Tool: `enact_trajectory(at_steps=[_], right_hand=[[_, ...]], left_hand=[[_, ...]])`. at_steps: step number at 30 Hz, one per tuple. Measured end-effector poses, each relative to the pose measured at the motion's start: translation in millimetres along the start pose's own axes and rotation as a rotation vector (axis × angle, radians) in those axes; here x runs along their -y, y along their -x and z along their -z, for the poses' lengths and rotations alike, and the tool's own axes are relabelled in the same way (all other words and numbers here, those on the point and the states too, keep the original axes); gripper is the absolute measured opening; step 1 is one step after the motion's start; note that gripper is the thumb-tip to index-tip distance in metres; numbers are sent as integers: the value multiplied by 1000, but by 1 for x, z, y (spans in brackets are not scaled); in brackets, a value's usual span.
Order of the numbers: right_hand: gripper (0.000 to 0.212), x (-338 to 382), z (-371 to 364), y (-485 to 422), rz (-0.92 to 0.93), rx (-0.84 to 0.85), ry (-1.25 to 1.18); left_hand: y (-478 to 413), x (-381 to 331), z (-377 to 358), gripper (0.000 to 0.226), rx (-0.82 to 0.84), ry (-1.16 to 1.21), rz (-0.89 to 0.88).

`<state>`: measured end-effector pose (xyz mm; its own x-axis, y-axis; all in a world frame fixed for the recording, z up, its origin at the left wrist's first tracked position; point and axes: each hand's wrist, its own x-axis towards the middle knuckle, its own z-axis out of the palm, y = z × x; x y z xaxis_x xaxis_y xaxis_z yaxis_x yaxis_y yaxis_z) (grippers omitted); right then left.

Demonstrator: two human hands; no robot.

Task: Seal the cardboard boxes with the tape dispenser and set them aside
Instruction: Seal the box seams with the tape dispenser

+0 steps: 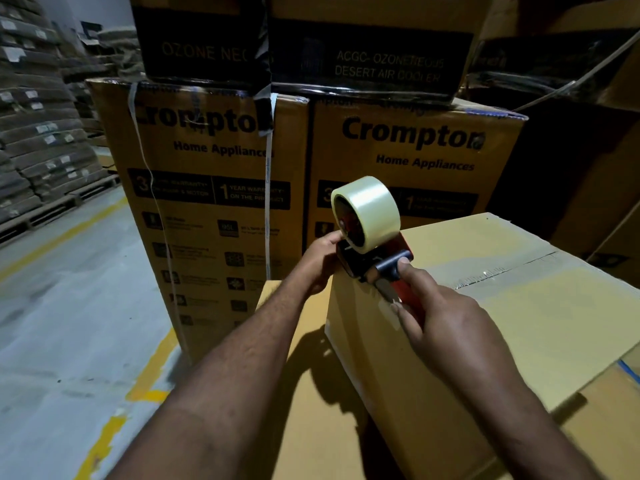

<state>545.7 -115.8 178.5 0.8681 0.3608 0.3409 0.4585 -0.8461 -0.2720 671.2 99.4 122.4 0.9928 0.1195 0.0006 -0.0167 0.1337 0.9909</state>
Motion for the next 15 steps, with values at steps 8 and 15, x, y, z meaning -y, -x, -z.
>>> enact_trajectory(at_steps=[8,15], right_hand=[[64,18,8,-1,-32,57,31],[74,17,30,38,-132,84,72]], left_hand=[[-6,15,-6,14,-59,-53,-94],[-13,18,7,37,-126,-266,-100]])
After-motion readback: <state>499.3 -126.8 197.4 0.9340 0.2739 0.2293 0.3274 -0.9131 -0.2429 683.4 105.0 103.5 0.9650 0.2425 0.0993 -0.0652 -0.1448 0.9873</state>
